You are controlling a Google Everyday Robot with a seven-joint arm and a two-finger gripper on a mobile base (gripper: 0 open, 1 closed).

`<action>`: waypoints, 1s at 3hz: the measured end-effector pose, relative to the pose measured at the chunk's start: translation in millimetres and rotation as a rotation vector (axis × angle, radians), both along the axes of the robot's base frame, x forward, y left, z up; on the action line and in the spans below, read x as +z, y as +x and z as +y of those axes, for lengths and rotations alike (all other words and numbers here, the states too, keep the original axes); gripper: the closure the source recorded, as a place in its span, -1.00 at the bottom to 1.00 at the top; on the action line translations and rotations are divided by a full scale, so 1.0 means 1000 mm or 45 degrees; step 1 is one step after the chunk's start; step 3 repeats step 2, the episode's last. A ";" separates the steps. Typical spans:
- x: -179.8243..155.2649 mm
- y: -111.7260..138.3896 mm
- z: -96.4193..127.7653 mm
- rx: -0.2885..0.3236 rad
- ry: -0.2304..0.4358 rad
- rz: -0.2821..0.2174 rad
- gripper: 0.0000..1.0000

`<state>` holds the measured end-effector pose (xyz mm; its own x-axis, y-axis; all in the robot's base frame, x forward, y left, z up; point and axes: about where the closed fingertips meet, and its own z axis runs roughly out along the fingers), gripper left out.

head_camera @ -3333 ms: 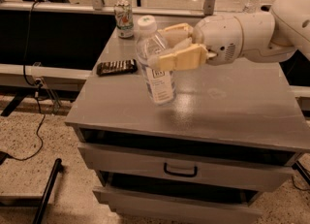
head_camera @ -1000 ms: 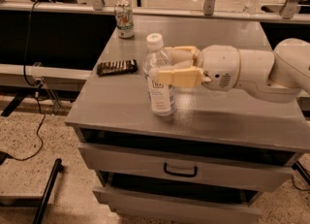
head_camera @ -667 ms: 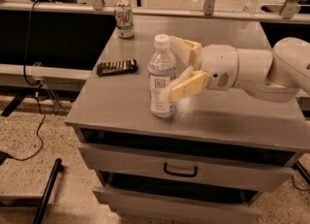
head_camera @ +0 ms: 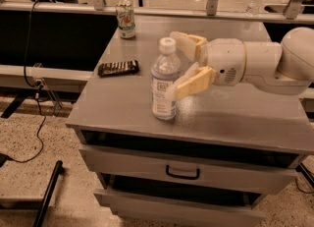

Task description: Place blue plastic bottle upright

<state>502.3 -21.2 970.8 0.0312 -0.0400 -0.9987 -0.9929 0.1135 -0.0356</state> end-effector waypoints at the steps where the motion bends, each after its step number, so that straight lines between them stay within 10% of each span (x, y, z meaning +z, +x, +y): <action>1: 0.018 0.006 -0.022 -0.049 -0.084 -0.071 -1.00; 3: 0.018 0.006 -0.022 -0.049 -0.084 -0.071 -1.00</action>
Offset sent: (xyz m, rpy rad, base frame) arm 0.0044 -0.0182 0.0144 -0.0573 -0.0456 -0.0293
